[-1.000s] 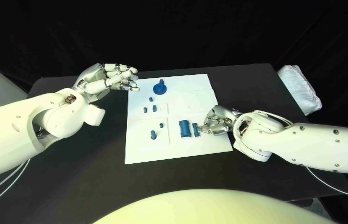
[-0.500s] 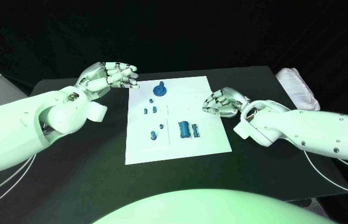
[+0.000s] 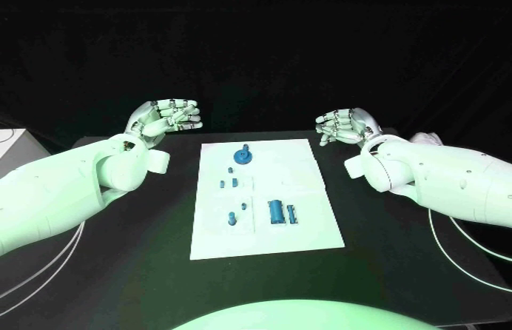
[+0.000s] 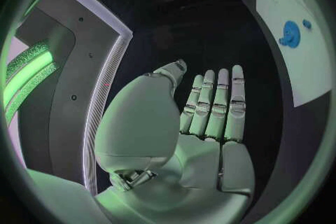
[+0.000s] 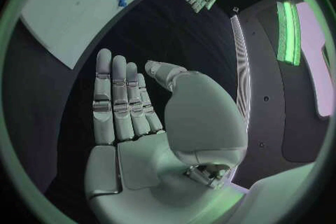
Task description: Assemble the parts on the task board
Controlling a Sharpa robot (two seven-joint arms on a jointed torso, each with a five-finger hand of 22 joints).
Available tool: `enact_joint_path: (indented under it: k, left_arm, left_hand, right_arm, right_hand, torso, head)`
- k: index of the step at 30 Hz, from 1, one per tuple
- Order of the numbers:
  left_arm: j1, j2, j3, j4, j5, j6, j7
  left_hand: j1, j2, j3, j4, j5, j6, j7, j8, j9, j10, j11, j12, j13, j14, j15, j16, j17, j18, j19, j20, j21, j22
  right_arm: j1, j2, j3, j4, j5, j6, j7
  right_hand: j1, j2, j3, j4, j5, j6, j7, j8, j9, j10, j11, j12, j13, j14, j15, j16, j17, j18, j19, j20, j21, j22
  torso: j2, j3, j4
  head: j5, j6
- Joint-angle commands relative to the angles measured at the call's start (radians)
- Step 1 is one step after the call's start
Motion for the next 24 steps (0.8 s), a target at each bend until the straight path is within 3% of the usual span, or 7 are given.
enact_joint_path:
  k: [1, 5, 6, 9, 12, 13, 24]
  left_arm:
    - [-0.003, 0.026, 0.0, -0.05, 0.059, -0.057, 0.062]
    - [-0.008, 0.049, 0.0, -0.089, 0.063, -0.068, 0.068]
    - [-0.006, 0.043, 0.0, -0.08, 0.031, -0.036, 0.025]
    - [-0.007, 0.041, 0.0, -0.073, 0.032, -0.045, 0.026]
    - [-0.011, 0.037, 0.001, -0.046, 0.035, -0.077, 0.027]
    - [-0.013, 0.035, 0.002, -0.035, 0.037, -0.091, 0.027]
    - [-0.054, -0.01, 0.011, 0.204, 0.068, -0.383, 0.039]
  left_hand:
    - [0.009, -0.001, 0.009, 0.001, 0.003, 0.002, -0.01, -0.01, -0.007, -0.004, 0.003, -0.013, -0.001, -0.018, 0.002, -0.029, -0.017, 0.012, -0.025, 0.008, -0.006, -0.012]
    - [0.009, -0.002, 0.013, 0.0, 0.003, 0.004, -0.009, -0.013, -0.012, -0.002, 0.007, -0.017, -0.001, -0.026, 0.007, -0.044, -0.027, 0.012, -0.037, 0.011, -0.006, -0.015]
    - [-0.431, 0.155, -0.361, -0.216, -0.158, -0.819, -0.169, -0.254, -0.263, -0.314, -0.172, -0.086, -0.067, -0.912, -0.149, -0.187, -0.421, -0.169, -0.985, -0.259, -0.068, -0.08]
    - [-0.495, 0.155, -0.361, -0.216, -0.158, -0.819, -0.169, -0.254, -0.263, -1.047, -0.172, -0.086, -0.067, -0.912, -0.149, -0.187, -0.421, -0.169, -0.985, -0.259, -0.068, -0.08]
    - [-0.608, 0.155, -0.361, -0.216, -0.158, -0.819, -0.169, -0.254, -0.263, -1.047, -0.172, -0.086, -0.067, -0.912, -0.149, -0.187, -0.421, -0.169, -0.985, -0.259, -0.068, -0.08]
    - [-0.639, 0.155, -0.361, -0.216, -0.158, -0.819, -0.169, -0.254, -0.263, -1.047, -0.172, -0.086, -0.067, -0.912, -0.149, -0.187, -0.421, -0.169, -0.985, -0.259, -0.068, -0.08]
    - [-1.436, 0.155, -0.361, -0.216, -0.158, -0.819, -0.169, -0.254, -0.263, -1.047, -0.172, -0.086, -0.067, -0.912, -0.149, -0.187, -0.421, -0.169, -0.985, -0.259, -0.068, -0.08]
  right_arm:
    - [0.001, 0.023, 0.005, -0.041, 0.145, 0.086, 0.092]
    - [0.002, 0.043, 0.009, -0.065, 0.16, 0.113, 0.101]
    - [0.001, 0.038, 0.008, -0.06, 0.092, 0.048, 0.047]
    - [-0.001, 0.038, 0.011, -0.051, 0.098, 0.041, 0.05]
    - [-0.01, 0.036, 0.022, -0.019, 0.116, 0.016, 0.06]
    - [-0.013, 0.035, 0.027, -0.005, 0.124, 0.005, 0.065]
    - [-0.084, 0.018, 0.119, 0.259, 0.274, -0.198, 0.148]
  right_hand:
    - [0.007, 0.006, 0.001, -0.005, -0.005, 0.003, 0.007, -0.027, -0.014, 0.025, 0.012, -0.073, -0.134, -0.01, 0.023, -0.121, -0.074, 0.008, -0.047, 0.026, -0.013, -0.108]
    - [0.006, 0.015, -0.009, -0.009, -0.011, 0.013, 0.015, -0.068, -0.031, 0.051, 0.025, -0.127, -0.299, -0.002, 0.045, -0.246, -0.159, 0.013, -0.081, 0.049, -0.01, -0.288]
    - [-0.373, 0.196, -0.609, -0.058, -0.197, -0.848, -0.171, -0.341, -0.374, -0.28, -0.107, -0.255, -0.535, -0.325, -0.039, -0.482, -0.685, -0.171, -0.412, -0.139, -0.073, -0.675]
    - [-0.433, 0.196, -0.609, -0.058, -0.197, -0.848, -0.171, -0.341, -0.374, -0.332, -0.107, -0.255, -0.535, -1.077, -0.039, -0.482, -0.685, -0.171, -0.472, -0.139, -0.073, -0.675]
    - [-0.531, 0.196, -0.609, -0.058, -0.197, -0.848, -0.171, -0.341, -0.374, -1.041, -0.107, -0.255, -0.535, -1.077, -0.039, -0.482, -0.685, -0.171, -1.195, -0.139, -0.073, -0.675]
    - [-1.252, 0.196, -0.609, -0.058, -0.197, -0.848, -0.171, -0.341, -0.374, -1.041, -0.107, -0.255, -0.535, -1.077, -0.039, -0.482, -0.685, -0.171, -1.195, -0.139, -0.073, -0.675]
    - [-1.252, 0.196, -0.609, -0.058, -0.197, -0.848, -0.171, -0.341, -0.374, -1.041, -0.107, -0.255, -0.535, -1.077, -0.039, -0.482, -0.685, -0.171, -1.195, -0.139, -0.073, -0.675]
  torso:
    - [-0.017, 0.0019, 0.0017]
    - [-0.015, 0.005, 0.004]
    - [-0.013, 0.002, 0.0015]
    - [-0.012, 0.0026, 0.0008]
    - [-0.012, 0.0047, -0.0018]
    - [-0.012, 0.0057, -0.0029]
    - [-0.01, 0.0209, -0.0215]
  head:
    - [0.02, 0.037]
    - [0.023, 0.058]
    - [0.019, 0.042]
    - [0.02, 0.047]
    - [0.025, 0.063]
    - [0.026, 0.07]
    - [0.057, 0.186]
